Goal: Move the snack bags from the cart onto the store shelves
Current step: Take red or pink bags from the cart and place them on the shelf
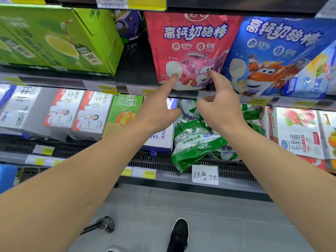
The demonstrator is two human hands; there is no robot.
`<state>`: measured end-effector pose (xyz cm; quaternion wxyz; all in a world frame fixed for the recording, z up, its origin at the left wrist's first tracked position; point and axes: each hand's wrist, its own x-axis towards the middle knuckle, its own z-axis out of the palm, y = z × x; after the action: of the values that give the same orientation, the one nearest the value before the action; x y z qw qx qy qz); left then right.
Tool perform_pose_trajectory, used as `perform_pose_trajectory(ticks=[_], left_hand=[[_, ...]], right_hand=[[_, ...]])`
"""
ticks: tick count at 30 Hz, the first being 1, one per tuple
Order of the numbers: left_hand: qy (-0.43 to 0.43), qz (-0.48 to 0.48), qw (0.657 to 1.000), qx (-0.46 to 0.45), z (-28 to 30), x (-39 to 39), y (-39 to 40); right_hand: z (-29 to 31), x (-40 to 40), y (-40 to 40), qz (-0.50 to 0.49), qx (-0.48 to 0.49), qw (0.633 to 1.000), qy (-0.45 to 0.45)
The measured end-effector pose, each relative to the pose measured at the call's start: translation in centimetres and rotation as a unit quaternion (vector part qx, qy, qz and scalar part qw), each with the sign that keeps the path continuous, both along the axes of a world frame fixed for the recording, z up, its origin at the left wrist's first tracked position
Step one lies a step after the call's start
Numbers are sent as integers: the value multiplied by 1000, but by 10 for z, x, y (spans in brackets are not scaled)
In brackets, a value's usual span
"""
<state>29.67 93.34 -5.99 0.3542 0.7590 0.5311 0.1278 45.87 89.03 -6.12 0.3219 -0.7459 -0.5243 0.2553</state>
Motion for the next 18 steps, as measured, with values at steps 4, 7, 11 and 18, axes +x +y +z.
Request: perform_pose_trajectory(ticks=[4, 7, 11, 18], left_hand=[[19, -22, 999, -21, 1, 5, 3], [45, -37, 998, -23, 3, 7, 7], [65, -45, 996, -38, 6, 7, 10], [102, -41, 994, 10, 13, 6, -4]], right_hand=[[-3, -1, 3, 5, -10, 1000, 8], [-3, -1, 4, 11, -25, 999, 16], [-4, 1, 5, 21, -44, 999, 16], [-1, 1, -2, 39, -50, 997, 36]])
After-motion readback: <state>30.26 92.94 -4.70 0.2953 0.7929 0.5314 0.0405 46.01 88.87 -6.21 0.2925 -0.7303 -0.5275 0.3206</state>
